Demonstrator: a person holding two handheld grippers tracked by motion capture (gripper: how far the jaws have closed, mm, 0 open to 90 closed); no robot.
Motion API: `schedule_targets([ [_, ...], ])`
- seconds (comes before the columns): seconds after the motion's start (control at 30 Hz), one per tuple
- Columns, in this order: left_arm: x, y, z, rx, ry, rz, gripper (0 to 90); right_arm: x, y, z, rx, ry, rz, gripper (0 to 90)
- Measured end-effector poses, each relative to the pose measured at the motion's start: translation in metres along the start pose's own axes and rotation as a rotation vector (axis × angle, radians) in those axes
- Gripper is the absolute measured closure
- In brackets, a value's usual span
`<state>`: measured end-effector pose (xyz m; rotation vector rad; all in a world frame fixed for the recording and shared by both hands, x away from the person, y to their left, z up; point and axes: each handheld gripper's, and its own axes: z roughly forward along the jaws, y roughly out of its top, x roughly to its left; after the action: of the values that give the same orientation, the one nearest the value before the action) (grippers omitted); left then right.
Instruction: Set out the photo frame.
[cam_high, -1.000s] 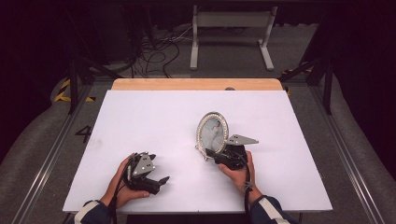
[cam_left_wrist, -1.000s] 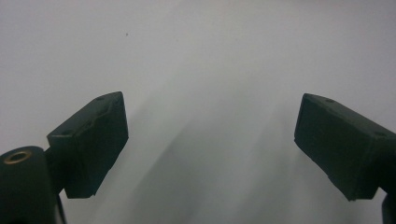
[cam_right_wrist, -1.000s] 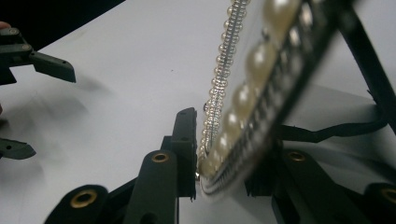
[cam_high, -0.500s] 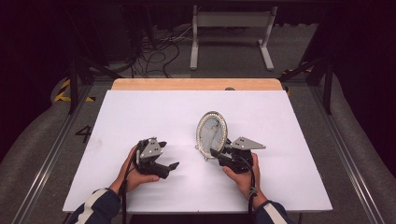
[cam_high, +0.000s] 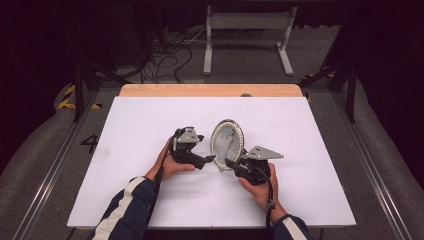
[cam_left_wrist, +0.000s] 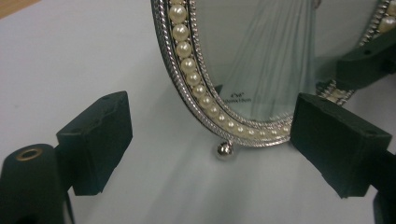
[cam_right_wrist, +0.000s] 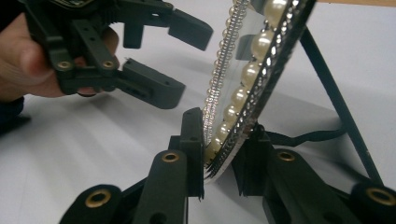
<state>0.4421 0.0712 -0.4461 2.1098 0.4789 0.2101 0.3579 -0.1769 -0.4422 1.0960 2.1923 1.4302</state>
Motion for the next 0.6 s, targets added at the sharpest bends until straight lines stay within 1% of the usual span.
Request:
schedule_targets([
  [0.1,0.002,0.002,0.006,0.011,-0.014,-0.012,13.6,-0.003,0.002,0.000,0.009,0.011,0.006,77.2],
  [0.2,0.005,0.004,0.010,0.008,-0.021,-0.032,13.5,-0.007,0.004,0.000,0.015,0.029,0.010,77.5],
  [0.23,0.005,0.005,0.011,0.006,-0.018,-0.041,13.6,-0.007,0.004,0.001,0.017,0.032,0.013,77.5],
  [0.27,0.005,0.006,0.012,0.011,-0.006,-0.033,13.9,-0.008,0.004,0.000,0.022,0.033,0.009,77.0],
  [0.3,0.005,0.007,0.013,0.016,0.028,-0.016,14.3,-0.007,0.005,0.000,0.027,0.023,0.001,72.3],
  [0.33,0.004,0.008,0.013,0.017,0.054,-0.006,15.6,-0.006,0.005,-0.001,0.024,-0.009,-0.005,65.4],
  [0.37,0.005,0.008,0.012,0.000,0.046,-0.013,17.3,-0.006,0.005,-0.003,0.020,-0.017,-0.004,61.2],
  [0.4,0.005,0.009,0.011,-0.011,0.043,-0.013,18.1,-0.005,0.007,-0.007,0.016,-0.030,-0.017,57.5],
  [0.43,0.006,0.009,0.011,-0.015,0.044,-0.016,18.5,-0.005,0.008,-0.012,0.008,-0.056,-0.037,56.0],
  [0.47,0.006,0.009,0.011,-0.016,0.037,-0.020,19.0,-0.004,0.008,-0.015,0.001,-0.063,-0.038,56.0],
  [0.5,0.005,0.009,0.011,-0.014,0.033,-0.019,19.3,-0.005,0.009,-0.018,-0.011,-0.060,-0.034,56.0],
  [0.53,0.005,0.010,0.012,-0.009,0.037,-0.013,19.2,-0.004,0.009,-0.021,-0.023,-0.060,-0.031,56.0],
  [0.6,0.005,0.010,0.012,-0.019,0.028,-0.017,20.2,-0.001,0.009,-0.025,-0.037,-0.072,-0.046,58.6],
])
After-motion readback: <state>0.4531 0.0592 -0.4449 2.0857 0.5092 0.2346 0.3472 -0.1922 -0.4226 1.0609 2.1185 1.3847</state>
